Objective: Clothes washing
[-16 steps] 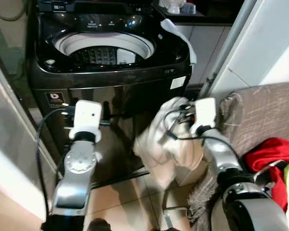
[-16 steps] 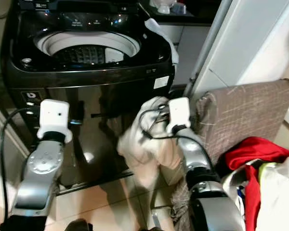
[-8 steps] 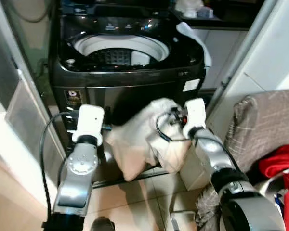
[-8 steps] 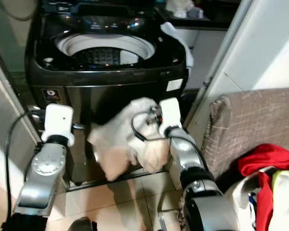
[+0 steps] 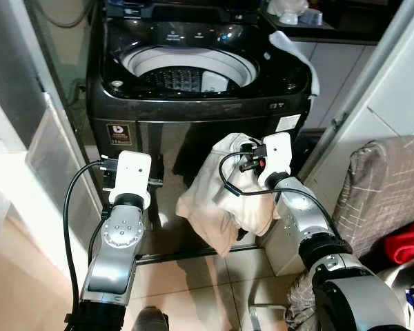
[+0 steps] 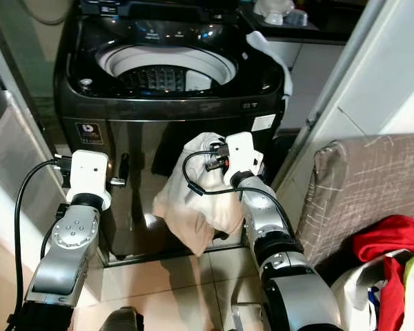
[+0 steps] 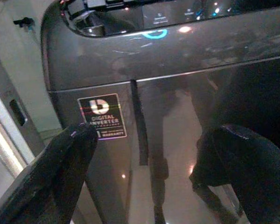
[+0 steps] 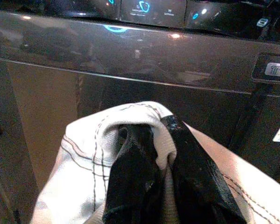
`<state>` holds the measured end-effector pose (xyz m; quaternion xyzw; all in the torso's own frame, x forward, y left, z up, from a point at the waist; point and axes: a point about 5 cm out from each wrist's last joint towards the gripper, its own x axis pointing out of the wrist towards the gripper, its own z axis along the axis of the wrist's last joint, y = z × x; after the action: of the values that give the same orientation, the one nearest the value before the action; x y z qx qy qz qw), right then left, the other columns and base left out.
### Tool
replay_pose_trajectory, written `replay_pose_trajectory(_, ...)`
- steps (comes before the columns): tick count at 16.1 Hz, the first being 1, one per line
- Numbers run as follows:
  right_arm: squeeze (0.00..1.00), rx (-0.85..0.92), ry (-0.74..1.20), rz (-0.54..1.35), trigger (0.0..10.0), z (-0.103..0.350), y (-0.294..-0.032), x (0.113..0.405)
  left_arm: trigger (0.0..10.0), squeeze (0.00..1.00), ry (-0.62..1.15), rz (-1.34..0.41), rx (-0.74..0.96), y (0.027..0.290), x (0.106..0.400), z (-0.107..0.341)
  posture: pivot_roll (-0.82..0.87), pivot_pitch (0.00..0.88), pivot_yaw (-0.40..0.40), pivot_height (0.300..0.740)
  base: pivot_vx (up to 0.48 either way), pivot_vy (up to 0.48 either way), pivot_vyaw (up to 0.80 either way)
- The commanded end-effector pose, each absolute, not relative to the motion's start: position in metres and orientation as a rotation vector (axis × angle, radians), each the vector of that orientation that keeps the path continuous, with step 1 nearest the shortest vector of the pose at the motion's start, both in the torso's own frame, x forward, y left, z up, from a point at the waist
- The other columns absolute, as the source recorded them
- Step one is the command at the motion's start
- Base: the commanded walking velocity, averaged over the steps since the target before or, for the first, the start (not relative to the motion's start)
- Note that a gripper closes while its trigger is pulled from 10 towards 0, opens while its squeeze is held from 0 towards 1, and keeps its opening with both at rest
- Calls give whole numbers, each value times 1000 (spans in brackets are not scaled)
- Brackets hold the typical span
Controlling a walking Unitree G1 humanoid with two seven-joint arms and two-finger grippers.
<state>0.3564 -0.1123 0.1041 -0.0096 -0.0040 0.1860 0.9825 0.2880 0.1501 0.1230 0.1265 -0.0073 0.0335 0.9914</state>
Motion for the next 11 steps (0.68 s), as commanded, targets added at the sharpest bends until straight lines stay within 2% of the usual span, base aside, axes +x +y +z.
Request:
replay_pose_trajectory(1,122,21,-49,348,10000,114,-120,361,10000,0,-11,87,248,150,289,123,116,0,-69,740,0,0,500)
replay_pose_trajectory(3,231,15,-37,351,10000,111,-122,360,10000,0,-5,108,246,154,288,122,120,0,-74,740,0,0,497)
replay_pose_trajectory(6,275,53,1,337,10000,103,-126,357,10000,0,6,113,253,153,286,118,123,0,-84,740,0,0,467)
replay_pose_trajectory(7,278,40,35,320,10000,92,-135,350,10000,0,9,108,261,153,285,117,126,0,-87,740,0,0,450)
replay_pose_trajectory(9,247,-40,166,297,10000,61,-152,332,10000,0,18,93,257,154,287,115,122,4,-95,740,0,0,459)
replay_pose_trajectory(10,200,-96,235,293,10000,46,-159,323,10000,0,23,86,258,154,288,113,122,4,-95,740,0,0,563)
replay_pose_trajectory(11,110,-191,390,288,10000,12,-174,298,10000,0,79,35,256,155,290,97,108,7,-90,740,0,0,0)
